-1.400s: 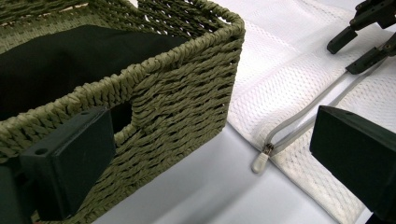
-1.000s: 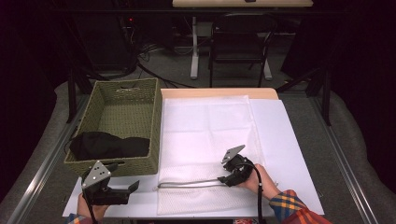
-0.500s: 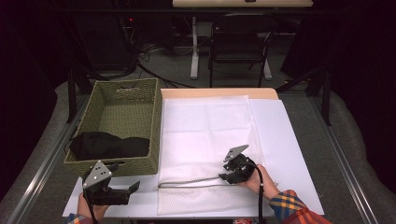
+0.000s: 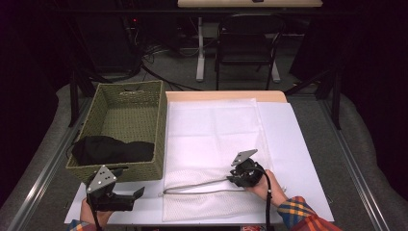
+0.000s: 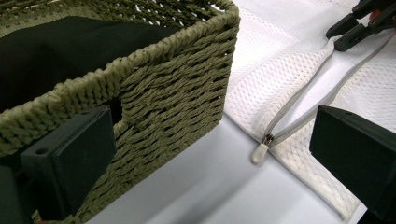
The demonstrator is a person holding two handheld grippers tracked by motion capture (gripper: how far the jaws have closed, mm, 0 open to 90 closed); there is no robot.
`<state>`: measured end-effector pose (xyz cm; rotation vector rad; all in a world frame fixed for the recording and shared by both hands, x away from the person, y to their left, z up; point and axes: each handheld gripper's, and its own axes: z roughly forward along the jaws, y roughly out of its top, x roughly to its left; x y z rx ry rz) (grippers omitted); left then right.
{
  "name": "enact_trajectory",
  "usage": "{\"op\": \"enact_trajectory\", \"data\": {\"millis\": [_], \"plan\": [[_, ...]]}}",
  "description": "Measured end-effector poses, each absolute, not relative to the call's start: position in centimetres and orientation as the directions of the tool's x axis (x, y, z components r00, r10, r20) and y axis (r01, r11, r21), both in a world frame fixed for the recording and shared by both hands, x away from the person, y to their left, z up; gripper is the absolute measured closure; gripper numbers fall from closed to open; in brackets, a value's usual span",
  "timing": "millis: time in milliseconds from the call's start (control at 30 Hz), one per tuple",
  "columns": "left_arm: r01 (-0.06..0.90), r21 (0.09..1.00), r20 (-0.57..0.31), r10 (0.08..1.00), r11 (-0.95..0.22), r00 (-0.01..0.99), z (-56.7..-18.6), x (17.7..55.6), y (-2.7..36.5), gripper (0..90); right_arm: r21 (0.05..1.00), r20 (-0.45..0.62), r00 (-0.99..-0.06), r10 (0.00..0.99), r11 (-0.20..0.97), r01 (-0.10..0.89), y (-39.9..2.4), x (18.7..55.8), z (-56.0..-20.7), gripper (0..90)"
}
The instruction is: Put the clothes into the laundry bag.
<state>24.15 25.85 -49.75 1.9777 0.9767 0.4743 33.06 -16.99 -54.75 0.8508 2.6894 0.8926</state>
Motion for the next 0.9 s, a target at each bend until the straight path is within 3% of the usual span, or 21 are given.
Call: {"op": "enact_trajectory", "data": {"millis": [33,200,900], "plan": [[0.462,0.825,-0.037,0.785,-0.326,0.618,-49.80,24.21,25.97,0.2,0.597,-0.008,-0.821,0.571,0.661,0.455,-16.89,32.96,-54.72,78.2],[0.467,0.821,-0.039,0.783,-0.329,0.621,-49.88,24.25,25.86,0.1,0.593,-0.024,-0.822,0.569,0.670,0.447,-16.71,32.80,-54.68,87.4],[0.475,0.811,-0.029,0.787,-0.341,0.616,-50.03,24.28,25.63,0.2,0.577,-0.051,-0.808,0.587,0.678,0.456,-16.22,32.54,-54.47,88.6]]}}
